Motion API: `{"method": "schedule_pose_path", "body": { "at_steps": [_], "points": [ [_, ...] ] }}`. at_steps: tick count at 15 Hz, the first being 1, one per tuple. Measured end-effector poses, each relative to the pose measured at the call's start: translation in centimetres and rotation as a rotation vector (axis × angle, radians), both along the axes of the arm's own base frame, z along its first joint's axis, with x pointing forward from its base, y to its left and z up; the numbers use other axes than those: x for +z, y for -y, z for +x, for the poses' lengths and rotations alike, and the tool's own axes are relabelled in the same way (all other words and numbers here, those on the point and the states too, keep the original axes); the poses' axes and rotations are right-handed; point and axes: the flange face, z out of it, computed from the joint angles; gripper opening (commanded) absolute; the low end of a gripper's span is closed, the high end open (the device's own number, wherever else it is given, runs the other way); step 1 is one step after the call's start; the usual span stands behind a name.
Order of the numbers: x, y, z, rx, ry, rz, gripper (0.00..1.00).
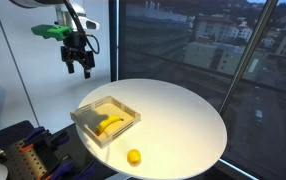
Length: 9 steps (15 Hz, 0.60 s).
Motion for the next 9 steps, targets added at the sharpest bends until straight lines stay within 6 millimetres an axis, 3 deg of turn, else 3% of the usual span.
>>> {"method": "schedule_pose_path", "body": {
  "at_steps": [9],
  "points": [
    [0.0,0.0,0.0,0.0,0.0,0.0,1.0]
  ]
}}
